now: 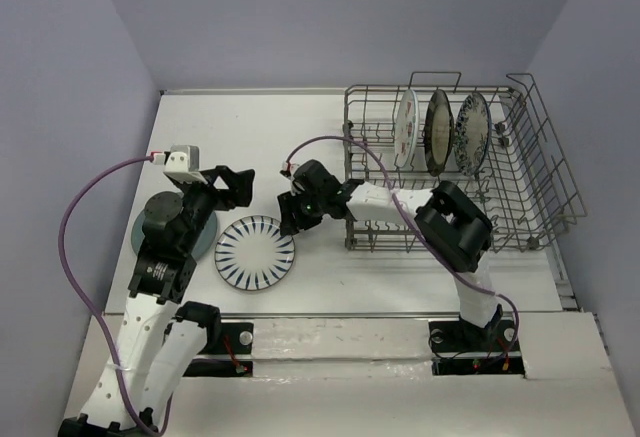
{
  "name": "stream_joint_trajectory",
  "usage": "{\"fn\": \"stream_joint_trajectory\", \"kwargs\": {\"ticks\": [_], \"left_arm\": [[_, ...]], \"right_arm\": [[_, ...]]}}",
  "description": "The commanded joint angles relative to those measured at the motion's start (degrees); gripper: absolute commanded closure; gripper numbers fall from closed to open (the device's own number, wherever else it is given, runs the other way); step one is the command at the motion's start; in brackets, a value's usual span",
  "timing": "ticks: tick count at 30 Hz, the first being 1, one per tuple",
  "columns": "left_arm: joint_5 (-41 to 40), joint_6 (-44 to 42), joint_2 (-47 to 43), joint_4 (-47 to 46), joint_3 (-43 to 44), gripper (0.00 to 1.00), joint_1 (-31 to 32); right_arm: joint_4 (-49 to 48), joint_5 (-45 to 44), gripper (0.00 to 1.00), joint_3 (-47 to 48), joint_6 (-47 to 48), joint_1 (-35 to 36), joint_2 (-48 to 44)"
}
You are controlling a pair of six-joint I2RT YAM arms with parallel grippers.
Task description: Load the plates into the dish rack
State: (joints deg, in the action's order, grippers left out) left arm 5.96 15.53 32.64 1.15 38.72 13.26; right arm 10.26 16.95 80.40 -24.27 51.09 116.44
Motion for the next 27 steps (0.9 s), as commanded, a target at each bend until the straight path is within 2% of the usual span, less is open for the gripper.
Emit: {"fn": "stream_joint_trajectory", "kwargs": {"ticks": [1, 9, 11, 12, 17, 25, 27], "left_arm": [[0.9, -0.1, -0.8, -2.7, -0.4, 0.01, 0.8], [1.3, -0.2, -1.3, -2.8, -0.5, 0.01, 1.1], [1.3, -0.2, -1.4, -2.9, -0.5, 0.01, 1.1], [1.3, -0.2, -1.4, -2.9, -0.5, 0.01, 1.2], [1.5, 0.0, -1.6, -3.3, -0.7, 0.01, 1.5], [3.2, 1.4, -1.8, -4.3, -1.2, 0.01, 2.0], [4.2, 1.5, -1.4, -4.6, -1.2, 0.01, 2.0]], "right_arm": [[0.1, 0.3, 0.51, 1.1, -1.2, 1.6, 1.9], [0.5, -1.2, 0.67, 2.0, -2.7, 2.6, 4.4], [0.5, -1.9, 0.81, 1.9, -2.5, 2.6, 4.1], [0.5, -3.2, 0.92, 1.6, -2.6, 2.6, 3.8], [0.8, -9.3, 0.93, 0.7, -3.1, 2.6, -1.0], [0.6, -19.0, 0.93, 1.8, -4.0, 2.1, -13.9], [-0.6, -18.5, 0.93, 1.9, -4.5, 1.1, -17.6]]}}
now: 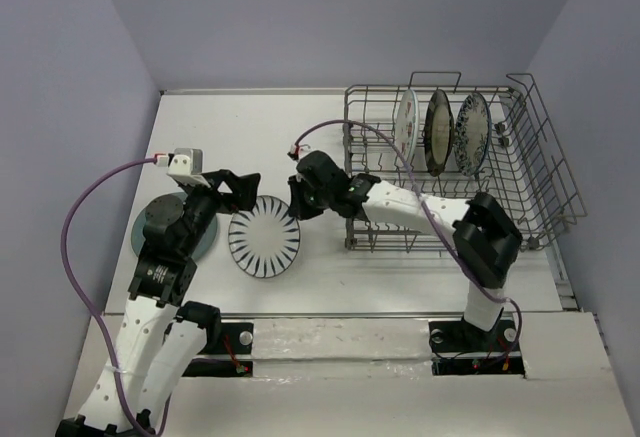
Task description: Load the plates into the dish rack
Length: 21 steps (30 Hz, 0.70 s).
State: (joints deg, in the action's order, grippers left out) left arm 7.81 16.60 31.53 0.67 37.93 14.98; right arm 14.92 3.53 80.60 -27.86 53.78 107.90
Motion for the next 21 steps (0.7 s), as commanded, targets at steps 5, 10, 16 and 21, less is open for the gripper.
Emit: {"fn": "stream_joint_trajectory", "kwargs": {"ticks": [5, 10, 16, 21], "left_arm": [[5.1, 0.3, 1.6, -4.1, 0.1, 0.01, 0.0], [7.8, 1.2, 4.8, -3.8, 0.4, 0.01, -1.4], [12.6, 4.2, 8.5, -5.5, 0.2, 0.01, -5.1], [20.9, 8.2, 13.3, -9.3, -1.5, 0.01, -8.7]], "right_arm": [[-7.3, 1.3, 0.93, 3.1, -2.8, -6.9, -12.7], [-11.7, 8.7, 0.93, 2.0, -6.9, -13.2, -15.8], [-13.4, 12.1, 0.93, 1.4, -8.9, -18.7, -20.3], [-16.8, 15.9, 0.93, -1.1, -11.3, -20.8, -23.1]]}}
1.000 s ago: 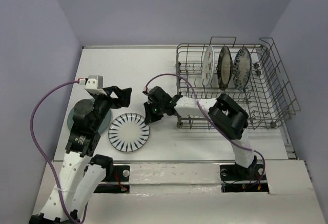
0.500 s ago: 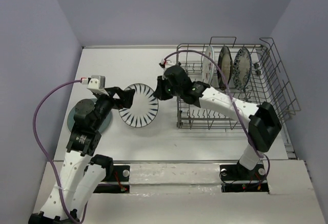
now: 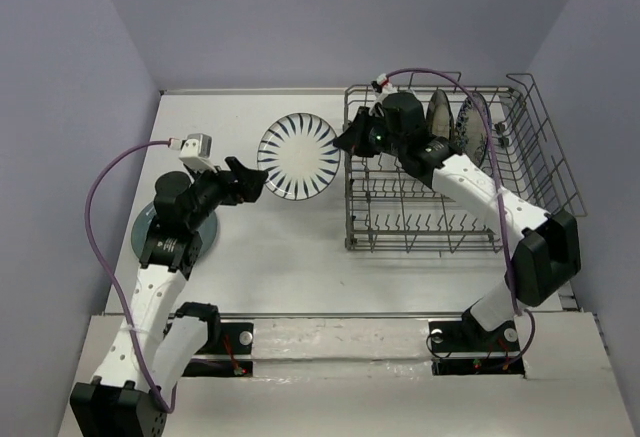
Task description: Load the plates into the dish rack
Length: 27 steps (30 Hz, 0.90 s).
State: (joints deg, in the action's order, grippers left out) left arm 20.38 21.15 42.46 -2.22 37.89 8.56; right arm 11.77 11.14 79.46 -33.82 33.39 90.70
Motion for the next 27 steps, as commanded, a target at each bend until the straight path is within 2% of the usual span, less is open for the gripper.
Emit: {"fn": "stream_joint_trajectory", "kwargs": {"ticks": [1, 7, 12, 14, 17, 18, 20, 21, 23, 27], "left_arm": [[9.4, 4.2, 3.0, -7.0, -1.7, 0.01, -3.4], [16.9, 9.1, 7.2, -13.0, -3.3, 0.01, -4.3], [19.2, 10.1, 8.9, -14.7, -4.0, 0.01, -4.4], [20.7, 12.0, 7.8, -18.6, -5.4, 0.05, -4.4], [21.5, 12.4, 7.8, -19.9, -5.9, 0.33, -4.4], [21.9, 12.7, 7.9, -20.3, -6.0, 0.56, -4.4], [24.3, 13.7, 8.4, -22.7, -6.5, 0.69, -4.4], [25.9, 15.2, 8.9, -23.8, -7.1, 0.80, -4.5], [26.5, 15.7, 9.2, -25.2, -7.4, 0.93, -4.6], [26.8, 15.4, 8.7, -25.5, -7.1, 0.95, -4.8]], "right_arm": [[-14.1, 8.6, 0.93, -0.4, -5.7, -0.4, -6.2], [-16.5, 12.0, 0.93, -2.8, -8.0, -1.0, -8.3], [-21.4, 15.1, 0.93, -5.8, -10.8, -1.0, -8.8], [-22.9, 16.5, 0.93, -7.2, -11.6, -1.0, -8.5], [-25.2, 17.6, 0.93, -9.5, -12.8, -1.0, -7.8], [-25.7, 17.8, 0.93, -10.0, -13.0, -1.0, -7.7], [-28.0, 19.2, 0.93, -11.2, -14.2, -1.0, -7.2], [-28.7, 19.6, 0.93, -12.1, -14.4, -1.0, -7.0], [-30.6, 20.9, 0.93, -13.1, -15.1, -1.0, -6.6], [-31.4, 23.1, 0.90, -14.9, -13.8, -1.0, -6.2]]}}
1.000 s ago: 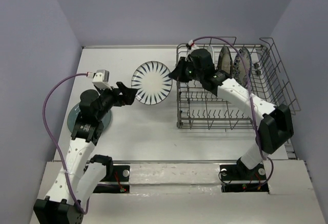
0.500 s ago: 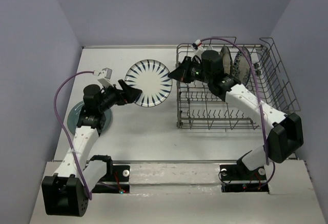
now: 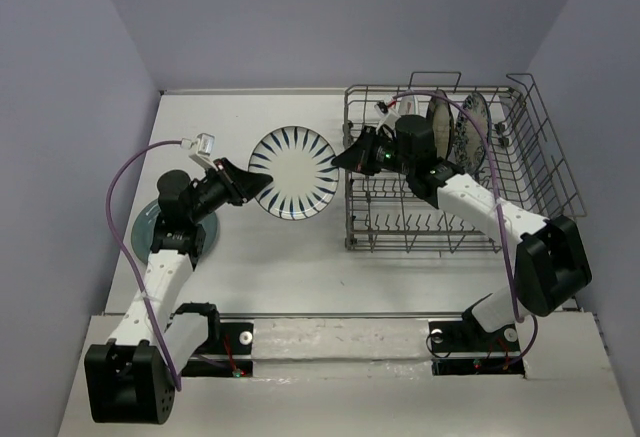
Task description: Load the plates into the dish rack
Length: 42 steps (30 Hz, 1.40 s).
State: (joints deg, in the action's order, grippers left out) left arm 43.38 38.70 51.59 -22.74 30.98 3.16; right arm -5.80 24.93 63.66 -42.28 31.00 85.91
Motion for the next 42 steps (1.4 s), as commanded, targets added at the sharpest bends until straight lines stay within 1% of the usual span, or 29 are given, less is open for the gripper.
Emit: {"fn": "stream_joint_trajectory", "kwargs": {"ticks": [1, 2, 3, 6, 7, 10, 11, 13, 19, 20, 22, 23, 24, 25, 26, 27, 28, 29, 30, 31, 32, 34, 35, 36, 37, 38, 39, 40, 42], "left_arm": [[4.5, -2.0, -0.4, -5.2, -0.2, 0.95, 0.5], [5.1, -1.6, -0.4, -6.3, -0.3, 0.94, 0.5], [6.3, -1.2, -0.4, -7.0, -0.6, 0.95, 0.5], [9.3, 1.9, -0.5, -11.6, -2.0, 0.95, 0.5], [10.1, 3.0, -0.6, -14.9, -2.4, 0.95, 0.5], [12.1, 6.9, -0.6, -19.2, -3.6, 0.95, 0.5], [12.3, 7.4, -0.6, -20.4, -3.7, 0.95, 0.5], [12.5, 7.9, -0.6, -20.8, -3.9, 0.95, 0.5], [14.2, 11.6, -2.3, -26.6, -5.1, 0.95, 0.5], [14.2, 11.8, -2.5, -26.9, -5.3, 0.95, 0.5], [14.2, 12.0, -2.8, -27.1, -5.5, 0.95, 0.6], [14.2, 12.1, -2.8, -27.0, -5.5, 0.95, 0.6], [14.1, 12.1, -2.8, -27.0, -5.7, 0.94, 0.6], [13.9, 12.3, -2.8, -27.0, -5.7, 0.89, 0.6], [13.9, 12.3, -3.1, -27.0, -5.8, 0.81, 0.6], [13.8, 12.2, -3.3, -26.9, -5.8, 0.53, 0.5], [13.4, 12.0, -3.6, -26.0, -5.8, 0.35, 0.6], [13.1, 10.4, -4.2, -24.6, -5.8, 0.18, 0.5], [12.1, 9.2, -4.7, -20.7, -5.1, 0.01, 0.5], [11.5, 7.8, -5.0, -20.7, -4.7, 0.01, 0.4], [10.6, 4.8, -5.7, -16.2, -3.7, 0.01, 0.4], [9.0, 2.4, -6.2, -11.3, -2.9, 0.01, 0.4], [8.5, 1.6, -6.8, -10.0, -2.2, 0.01, 0.4], [8.0, 0.8, -6.9, -8.8, -1.9, 0.01, 0.4], [6.9, -1.3, -7.1, -7.3, -1.5, 0.01, 0.5], [6.1, -2.6, -7.5, -4.1, -1.1, 0.01, 0.5], [5.2, -4.9, -7.7, -2.4, -0.2, 0.01, 0.7], [3.4, -6.1, -8.0, 0.9, 0.3, 0.01, 0.9], [1.6, -8.1, -8.2, 3.7, 1.6, 0.01, 1.8]], "right_arm": [[-14.4, 10.2, 0.79, 0.3, -5.0, 1.4, -1.4], [-15.3, 12.7, 0.71, -0.5, -4.7, 1.4, -1.3], [-17.0, 14.1, 0.56, -0.9, -4.6, 1.4, -0.8], [-18.9, 19.2, 0.39, -1.5, -3.4, 1.4, 0.0], [-19.2, 20.4, 0.36, -1.7, -3.1, 1.4, 0.2], [-19.2, 22.4, 0.35, -2.6, -1.4, 1.4, 0.2], [-19.4, 22.9, 0.36, -2.8, -1.1, 1.4, -0.1], [-20.1, 23.4, 0.42, -3.5, -1.0, 1.4, -0.6], [-15.4, 21.5, 0.34, -2.0, 1.1, 1.4, 0.3], [-15.5, 21.6, 0.34, -2.0, 1.1, 1.4, 0.6], [-16.0, 22.1, 0.49, -2.0, 0.5, 1.4, 0.6], [-16.3, 22.2, 0.59, -2.2, 0.4, 1.4, 0.4], [-16.3, 22.2, 0.82, -2.1, 0.4, 1.4, -0.2], [-16.3, 22.0, 0.90, -2.1, 0.4, 1.4, -0.7], [-16.0, 21.1, 0.93, -2.1, 0.4, 1.4, -1.2], [-15.7, 20.5, 0.93, -2.2, 0.4, 1.4, -1.8], [-15.2, 19.5, 0.93, -2.1, 0.6, 1.4, -3.2], [-13.5, 16.3, 0.93, -2.1, 1.6, 1.4, -4.2], [-12.1, 14.7, 0.93, -1.4, 2.3, 0.8, -6.1], [-10.5, 12.9, 0.93, -0.6, 3.2, 0.8, -6.1], [-5.9, 8.8, 0.93, 1.4, 5.0, 0.1, -7.8], [-1.0, 4.0, 0.93, 3.8, 7.2, -0.7, -9.5], [3.9, -1.5, 0.93, 5.2, 9.3, -1.3, -10.9], [6.6, -4.3, 0.93, 6.6, 10.3, -1.3, -11.5], [9.7, -7.8, 0.93, 10.1, 11.6, -1.9, -11.9], [14.0, -13.6, 0.93, 11.8, 13.9, -2.5, -12.2], [15.7, -16.5, 0.93, 13.4, 15.0, -2.5, -12.4], [18.9, -23.4, 0.93, 16.7, 17.4, -2.5, -12.3], [21.3, -29.9, 0.93, 19.9, 19.7, -2.5, -11.4]]}}
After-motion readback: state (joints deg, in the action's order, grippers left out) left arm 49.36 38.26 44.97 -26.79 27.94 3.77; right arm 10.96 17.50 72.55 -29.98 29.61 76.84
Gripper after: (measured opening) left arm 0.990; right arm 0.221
